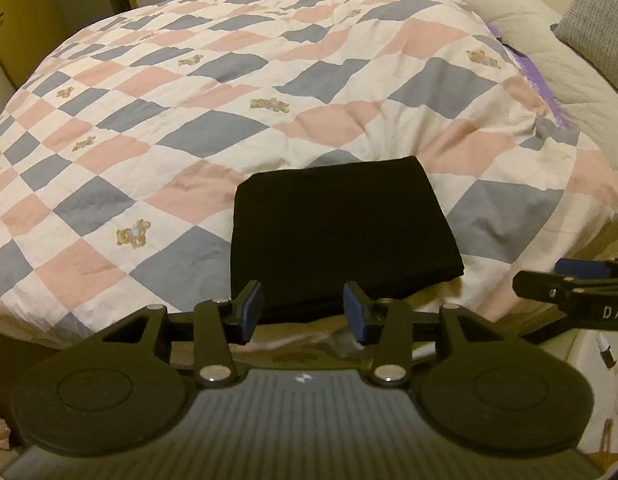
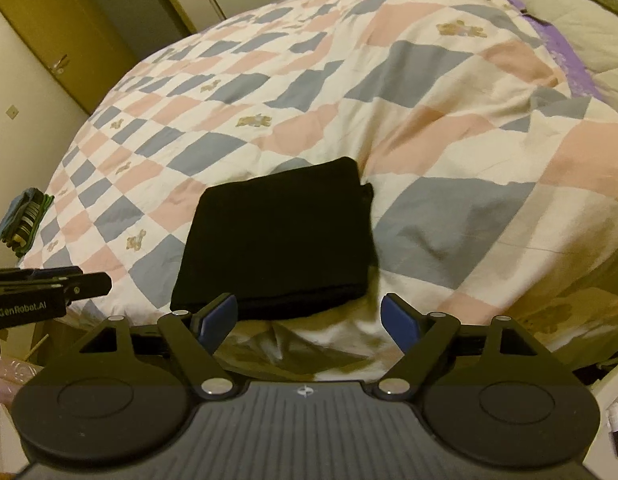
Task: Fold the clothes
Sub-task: 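Release the folded jeans and raise both grippers away, then grasp the folded black jeans edge with both grippers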
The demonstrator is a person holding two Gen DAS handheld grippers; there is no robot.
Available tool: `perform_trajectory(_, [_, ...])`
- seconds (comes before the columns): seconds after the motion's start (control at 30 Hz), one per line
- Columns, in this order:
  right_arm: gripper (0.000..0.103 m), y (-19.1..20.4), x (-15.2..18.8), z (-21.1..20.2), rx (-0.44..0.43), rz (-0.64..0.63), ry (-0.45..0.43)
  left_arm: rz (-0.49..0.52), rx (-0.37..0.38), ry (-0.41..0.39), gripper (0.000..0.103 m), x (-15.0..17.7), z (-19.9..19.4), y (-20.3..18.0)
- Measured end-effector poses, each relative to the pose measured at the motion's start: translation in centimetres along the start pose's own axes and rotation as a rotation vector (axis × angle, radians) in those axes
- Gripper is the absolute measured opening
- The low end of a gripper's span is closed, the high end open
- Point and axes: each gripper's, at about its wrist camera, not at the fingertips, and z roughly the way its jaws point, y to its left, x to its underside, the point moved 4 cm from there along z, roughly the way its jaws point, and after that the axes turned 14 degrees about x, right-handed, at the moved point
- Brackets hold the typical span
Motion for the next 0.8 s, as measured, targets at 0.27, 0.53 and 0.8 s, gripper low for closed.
perform_trajectory(0.27, [0.085,-1.1,-0.9,-0.6,-0.020,-0.005,-0.009,-0.012,-0.028,-0.006,0.045,0.1,-0.5,-0.4])
perform_trajectory(0.53, [0.085,-1.5,0.0,1.8,-0.015,0.039,0.076,-0.066,-0.034,0.056,0.046,1.0,1.3,3.2])
perform_trajectory(0.8, [0.085,-1.6,-0.7,3.6,0.043,0.142,0.099,-0.046,0.012,0.115,0.046,-0.9,4.5,8.3])
